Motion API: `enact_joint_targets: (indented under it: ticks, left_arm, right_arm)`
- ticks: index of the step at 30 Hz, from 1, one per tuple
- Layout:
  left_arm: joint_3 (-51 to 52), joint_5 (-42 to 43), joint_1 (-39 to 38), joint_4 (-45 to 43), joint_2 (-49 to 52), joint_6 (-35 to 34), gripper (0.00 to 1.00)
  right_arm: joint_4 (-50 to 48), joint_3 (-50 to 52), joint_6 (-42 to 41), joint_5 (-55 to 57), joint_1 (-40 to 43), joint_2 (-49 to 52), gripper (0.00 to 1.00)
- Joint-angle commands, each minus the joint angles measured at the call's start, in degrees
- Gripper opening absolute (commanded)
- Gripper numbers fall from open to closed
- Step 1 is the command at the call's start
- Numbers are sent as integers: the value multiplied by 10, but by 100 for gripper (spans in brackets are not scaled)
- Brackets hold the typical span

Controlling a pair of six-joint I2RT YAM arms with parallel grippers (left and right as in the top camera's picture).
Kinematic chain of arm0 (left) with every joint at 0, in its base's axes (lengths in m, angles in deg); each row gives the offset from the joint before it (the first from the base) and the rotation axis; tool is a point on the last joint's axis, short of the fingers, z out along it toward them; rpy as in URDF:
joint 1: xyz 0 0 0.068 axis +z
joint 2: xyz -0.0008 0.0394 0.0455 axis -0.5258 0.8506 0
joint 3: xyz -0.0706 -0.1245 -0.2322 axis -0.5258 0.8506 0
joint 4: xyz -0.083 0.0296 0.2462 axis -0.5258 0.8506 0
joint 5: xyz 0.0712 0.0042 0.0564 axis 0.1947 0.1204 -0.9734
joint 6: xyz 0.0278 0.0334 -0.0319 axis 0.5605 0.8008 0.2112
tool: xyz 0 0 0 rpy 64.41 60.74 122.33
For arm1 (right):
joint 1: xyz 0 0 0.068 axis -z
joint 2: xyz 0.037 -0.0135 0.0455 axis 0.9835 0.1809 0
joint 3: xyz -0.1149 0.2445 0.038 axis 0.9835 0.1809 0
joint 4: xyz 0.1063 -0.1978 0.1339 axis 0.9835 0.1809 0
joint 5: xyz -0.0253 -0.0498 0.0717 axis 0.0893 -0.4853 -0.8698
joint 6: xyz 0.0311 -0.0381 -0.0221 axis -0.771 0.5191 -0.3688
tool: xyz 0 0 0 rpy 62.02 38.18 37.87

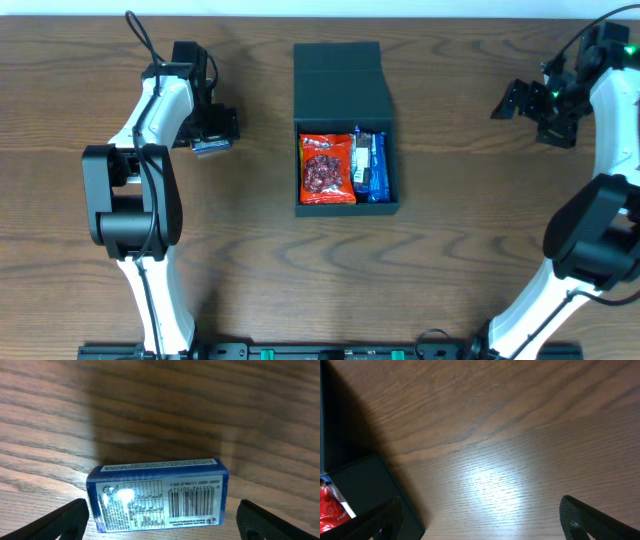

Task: Pack container
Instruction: 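Grasp the small blue box with the left gripper and lift it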

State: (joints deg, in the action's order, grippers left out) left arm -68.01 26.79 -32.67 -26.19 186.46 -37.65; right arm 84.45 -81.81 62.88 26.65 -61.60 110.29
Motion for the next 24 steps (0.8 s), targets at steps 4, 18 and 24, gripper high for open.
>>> enact_joint_targets:
  ticks: [4,18,24]
  left_arm:
    - [5,-15,2,-7,5,9,95]
    - [26,-15,2,-35,5,-28,95]
    - [32,-15,2,-38,5,-30,95]
  right_arm:
    - [-1,-10,-1,1,-4,2,99]
    - [-1,-10,-1,1,-4,2,99]
    - [-1,-10,-1,1,-4,2,99]
